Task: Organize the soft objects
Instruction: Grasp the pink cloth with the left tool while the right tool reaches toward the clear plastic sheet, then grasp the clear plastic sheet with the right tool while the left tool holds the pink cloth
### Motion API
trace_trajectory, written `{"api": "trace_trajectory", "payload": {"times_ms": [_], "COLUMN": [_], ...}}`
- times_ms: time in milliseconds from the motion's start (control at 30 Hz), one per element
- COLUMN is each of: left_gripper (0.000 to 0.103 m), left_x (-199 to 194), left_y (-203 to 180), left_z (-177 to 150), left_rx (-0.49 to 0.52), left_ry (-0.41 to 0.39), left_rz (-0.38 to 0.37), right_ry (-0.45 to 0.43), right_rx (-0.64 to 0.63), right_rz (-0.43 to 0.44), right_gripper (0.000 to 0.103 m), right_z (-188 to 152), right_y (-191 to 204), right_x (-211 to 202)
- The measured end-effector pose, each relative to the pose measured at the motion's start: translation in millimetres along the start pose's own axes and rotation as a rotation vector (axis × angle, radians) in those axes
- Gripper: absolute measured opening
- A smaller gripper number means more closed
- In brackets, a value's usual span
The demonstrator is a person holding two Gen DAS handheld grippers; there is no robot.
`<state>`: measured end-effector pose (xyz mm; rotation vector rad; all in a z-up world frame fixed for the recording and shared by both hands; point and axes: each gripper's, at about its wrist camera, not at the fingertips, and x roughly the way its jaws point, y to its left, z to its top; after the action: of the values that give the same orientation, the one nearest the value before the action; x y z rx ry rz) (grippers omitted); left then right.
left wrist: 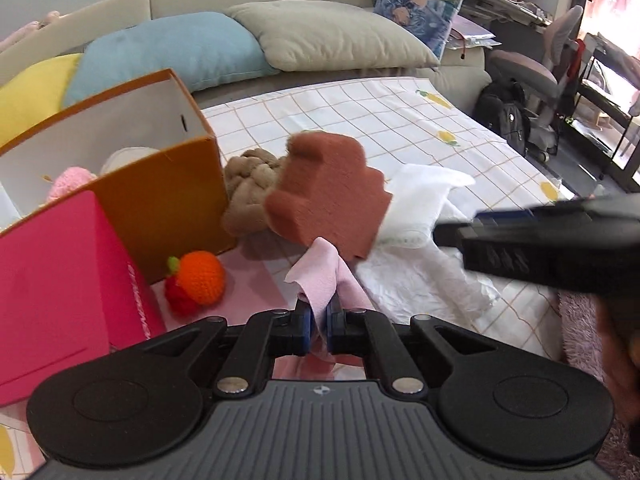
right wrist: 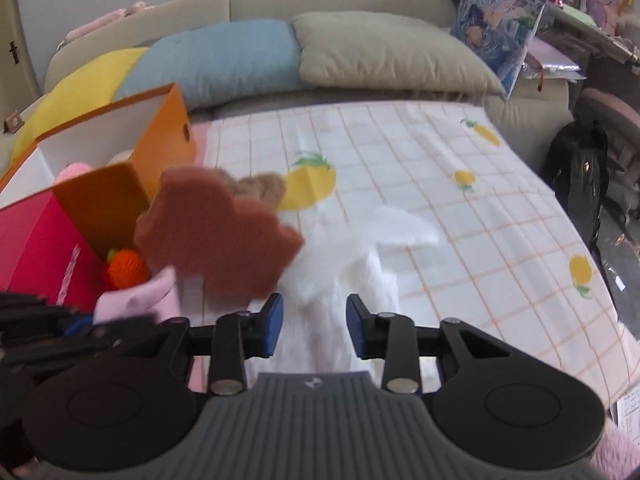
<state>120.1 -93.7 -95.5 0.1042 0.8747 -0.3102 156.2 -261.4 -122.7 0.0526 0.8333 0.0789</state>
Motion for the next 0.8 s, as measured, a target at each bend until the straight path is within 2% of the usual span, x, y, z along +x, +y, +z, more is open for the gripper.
{"api": "trace_trajectory", "payload": {"times_ms": [167,233,267,333,400,600,800], "left_gripper": [0.007,0.007,0.007,0.007,0.007,0.007,0.007], "left_x": [0.8,2.5,3.2,4.5,4.2,-1.5,-20.2], "left_y": [0.6,0.1,0.2,0.6,0.8,3.2,8.5], "left_z": [1.2,1.2,1.5,2.4,3.1,1.6,3.7], "left_rx": [0.000,0.001,-0.001,-0.010,-0.014,-0.023,-0.028], "left_ry": [0.001,0.004,0.007,0.011,0.010,0.009,-0.036], "left_rz": [0.006,0.009,0.010,0.010,0.012,0.022,0.019], "right_ry": [0.022,0.033,0.034,0.030,0.027,-0.035,-0.129], "right_rx": [0.117,0.128,0.122,0.100,0.077,0.019,-0.046], "right_rz": [0.024,0.012,0.014,0.012,0.010,-0.001,-0.027], "right_gripper": [0.041,0.032,0.022,0.015,0.000,0.000,0.000], "right_z": [13.1,13.5,13.6,12.1,11.3,10.9,12.3], "right_y": [-9.9,-8.9,-7.7,-4.8,-3.0,1.7,10.9], "right_x": [28.3,38.0,41.6,45.9,47.0,31.0,-4.4]}}
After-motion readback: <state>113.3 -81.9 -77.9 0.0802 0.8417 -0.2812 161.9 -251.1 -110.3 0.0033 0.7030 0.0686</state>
